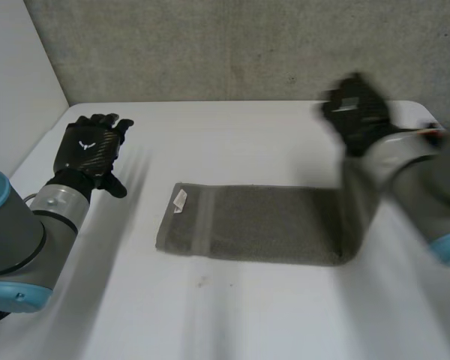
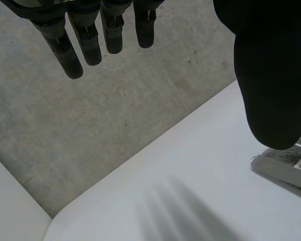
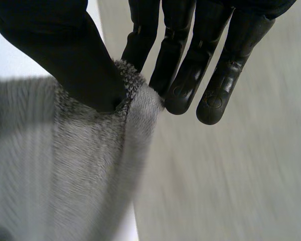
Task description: Fold the laundry.
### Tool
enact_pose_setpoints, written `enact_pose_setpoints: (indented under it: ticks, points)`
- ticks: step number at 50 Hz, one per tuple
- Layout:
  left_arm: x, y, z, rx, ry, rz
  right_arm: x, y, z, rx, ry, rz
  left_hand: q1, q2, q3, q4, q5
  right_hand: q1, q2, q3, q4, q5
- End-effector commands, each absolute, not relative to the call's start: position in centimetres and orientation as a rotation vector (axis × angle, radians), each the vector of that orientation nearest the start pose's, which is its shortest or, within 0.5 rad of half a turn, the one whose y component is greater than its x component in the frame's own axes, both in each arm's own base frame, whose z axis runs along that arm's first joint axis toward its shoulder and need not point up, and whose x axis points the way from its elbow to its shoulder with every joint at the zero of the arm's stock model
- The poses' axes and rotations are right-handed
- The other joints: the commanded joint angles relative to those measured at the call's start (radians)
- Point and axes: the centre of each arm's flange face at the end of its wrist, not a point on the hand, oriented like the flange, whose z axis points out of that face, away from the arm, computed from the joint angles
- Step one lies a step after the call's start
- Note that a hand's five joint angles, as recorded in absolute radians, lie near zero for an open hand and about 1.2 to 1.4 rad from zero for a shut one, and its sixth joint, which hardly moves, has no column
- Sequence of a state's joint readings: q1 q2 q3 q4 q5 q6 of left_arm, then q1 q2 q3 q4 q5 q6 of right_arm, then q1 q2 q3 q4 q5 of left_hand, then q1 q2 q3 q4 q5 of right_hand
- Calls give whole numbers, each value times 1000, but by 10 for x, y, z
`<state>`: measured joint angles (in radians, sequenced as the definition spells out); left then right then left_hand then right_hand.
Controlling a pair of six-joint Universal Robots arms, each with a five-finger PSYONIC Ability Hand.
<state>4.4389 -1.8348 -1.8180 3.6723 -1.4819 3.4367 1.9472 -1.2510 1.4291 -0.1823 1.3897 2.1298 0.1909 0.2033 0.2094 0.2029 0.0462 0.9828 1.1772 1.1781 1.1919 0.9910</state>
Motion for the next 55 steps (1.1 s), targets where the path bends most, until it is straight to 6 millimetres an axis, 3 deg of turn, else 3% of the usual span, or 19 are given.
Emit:
enact_pose_setpoints:
  ticks: [1, 7, 10, 14, 17, 21, 23, 25, 27, 30, 37, 43, 50, 55]
  points:
    - [-224, -294, 200, 710, 2110, -2273, 398, -218, 215, -1909, 1249, -2167, -10, -22, -28, -22, -39, 413, 219, 218, 204, 231]
    - [-224, -294, 199, 710, 2112, -2272, 439, -191, 161, -1973, 1089, -1975, -10, -22, -28, -22, -39, 413, 219, 218, 204, 231]
    - [-224, -294, 199, 711, 2113, -2270, 448, -181, 137, -2003, 1092, -1896, -10, -22, -28, -22, -39, 353, 159, 158, 144, 171]
    - [-226, -293, 198, 723, 2114, -2271, 442, -187, 139, -1999, 1215, -1890, -13, -25, -31, -25, -42, -808, -1003, -1004, -1017, -991]
    - [-228, -292, 200, 739, 2109, -2278, 436, -195, 155, -1921, 1346, -1933, -16, -28, -34, -28, -45, -808, -1003, -1004, -1017, -991]
    - [-236, -287, 202, 774, 2103, -2304, 417, -211, 183, -1621, 1609, -1938, -16, -28, -34, -28, -45, -808, -1003, -1004, -1017, -991]
    - [-249, -280, 207, 820, 2088, -2343, 391, -233, 193, -1414, 1785, -1893, -13, -25, -31, -25, -42, -808, -1003, -1004, -1017, -991]
    - [-258, -275, 209, 853, 2083, -2366, 362, -242, 208, -1237, 1905, -1838, -13, -25, -31, -25, -42, -808, -1003, -1004, -1017, -991]
    - [-270, -267, 211, 903, 2076, -2393, 347, -243, 214, -1152, 1966, -1788, -13, -25, -31, -25, -42, -808, -1003, -1004, -1017, -991]
    - [-282, -259, 210, 957, 2072, -2415, 323, -238, 205, -1090, 2080, -1688, -13, -25, -31, -25, -42, -808, -1003, -1004, -1017, -991]
    - [-304, -254, 193, 1034, 2121, -2390, 280, -243, 159, -1047, 2289, -1545, -10, -22, -28, -22, -39, -808, -1003, -1004, -1017, -991]
    - [-305, -255, 191, 1038, 2126, -2385, 265, -248, 138, -1023, 2314, -1548, -7, -19, -25, -19, -37, -449, -644, -645, -659, -632]
    - [-303, -254, 189, 1036, 2136, -2376, 250, -261, 126, -1016, 2345, -1602, -7, -19, -25, -19, -37, 412, 218, 217, 203, 230]
    - [-302, -252, 190, 1035, 2135, -2377, 246, -263, 129, -1082, 2344, -1646, -7, -19, -25, -19, -37, 413, 219, 218, 204, 231]
